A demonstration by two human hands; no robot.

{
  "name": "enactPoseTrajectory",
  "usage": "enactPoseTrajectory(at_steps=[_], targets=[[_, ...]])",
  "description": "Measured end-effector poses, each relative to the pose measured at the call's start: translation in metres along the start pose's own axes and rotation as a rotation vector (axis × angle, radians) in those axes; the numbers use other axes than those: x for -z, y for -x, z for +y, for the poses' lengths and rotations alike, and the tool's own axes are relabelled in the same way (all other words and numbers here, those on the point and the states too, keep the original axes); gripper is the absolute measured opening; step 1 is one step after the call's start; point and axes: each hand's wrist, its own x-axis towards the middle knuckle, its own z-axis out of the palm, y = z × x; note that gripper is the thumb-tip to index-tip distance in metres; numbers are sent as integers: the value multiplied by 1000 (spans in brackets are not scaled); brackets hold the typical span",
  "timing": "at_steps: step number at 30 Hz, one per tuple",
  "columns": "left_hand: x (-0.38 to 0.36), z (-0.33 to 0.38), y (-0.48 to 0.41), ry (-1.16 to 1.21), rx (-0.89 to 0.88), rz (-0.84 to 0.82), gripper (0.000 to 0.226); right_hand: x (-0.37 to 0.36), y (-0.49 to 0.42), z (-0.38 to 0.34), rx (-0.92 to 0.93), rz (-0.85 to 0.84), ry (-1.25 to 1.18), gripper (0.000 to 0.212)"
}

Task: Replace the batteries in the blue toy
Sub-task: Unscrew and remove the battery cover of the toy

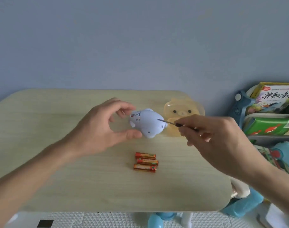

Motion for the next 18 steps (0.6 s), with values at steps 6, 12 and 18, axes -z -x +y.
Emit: enactPoseTrajectory(at_steps=[6, 12, 18], targets=[[-5, -38, -42, 96, 248, -332, 108, -8, -57, -6, -55, -115, 51, 30], [-24, -39, -31, 369, 142, -223, 64, -23, -55, -8, -60, -43, -20, 10], [-11, -31, -11, 296, 107, -155, 66, -19, -39, -17, -2, 37, -118, 9]])
